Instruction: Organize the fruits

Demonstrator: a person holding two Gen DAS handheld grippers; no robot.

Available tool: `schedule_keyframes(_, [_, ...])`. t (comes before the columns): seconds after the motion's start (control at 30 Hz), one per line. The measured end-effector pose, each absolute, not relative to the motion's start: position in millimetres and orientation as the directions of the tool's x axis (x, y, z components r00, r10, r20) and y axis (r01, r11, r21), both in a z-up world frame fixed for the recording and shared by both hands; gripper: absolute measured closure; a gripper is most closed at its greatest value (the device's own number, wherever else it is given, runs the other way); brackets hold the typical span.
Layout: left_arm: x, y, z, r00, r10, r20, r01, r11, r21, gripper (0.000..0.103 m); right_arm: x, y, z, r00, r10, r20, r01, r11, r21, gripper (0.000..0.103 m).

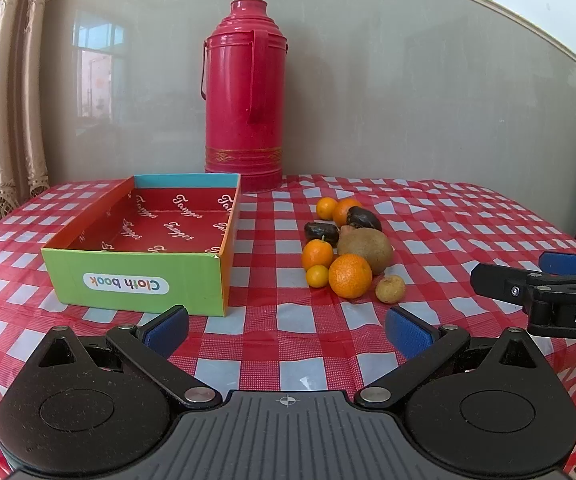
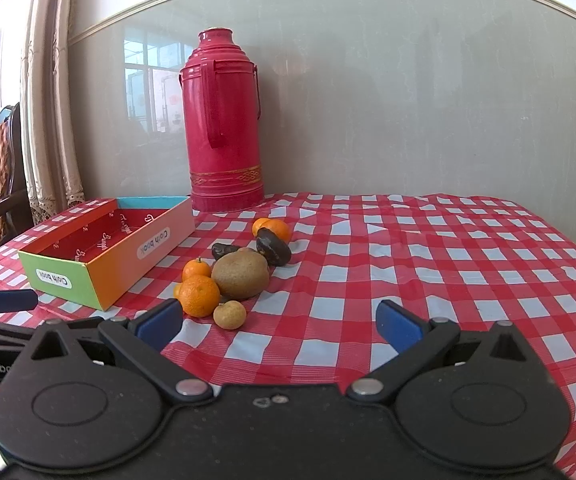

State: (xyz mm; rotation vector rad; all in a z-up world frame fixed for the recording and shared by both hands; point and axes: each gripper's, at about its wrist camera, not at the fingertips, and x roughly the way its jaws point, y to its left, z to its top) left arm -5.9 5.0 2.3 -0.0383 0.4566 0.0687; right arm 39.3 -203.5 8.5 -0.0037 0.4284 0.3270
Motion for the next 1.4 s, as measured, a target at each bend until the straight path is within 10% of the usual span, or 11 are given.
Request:
schedule_keyframes(0.7, [20.1, -10.2, 4.6, 0.894, 0.036, -0.447, -0.035, 0.999, 0.012, 0.001, 44.9, -219.4, 16.1, 0.896, 0.248, -0.369, -0.228, 0.969, 0.099, 0.006])
schedule_keyframes(0.83, [50.1, -20.0, 0.4, 0.878, 0.000, -0.479, 0.001, 1.000, 0.000, 0.045, 59.5, -231.4, 17.8, 0.911, 0.181, -0.371, -0.148, 0.982, 0.116, 0.006])
schedule_keyframes(1.4, [97.5, -30.1, -16.9, 0.855, -0.036, -0.518, -0.027, 0.993, -0.113, 0.056, 106.5, -232.3, 2.1, 0.896, 0.152, -0.418, -0.088, 0.982, 0.170, 0.006])
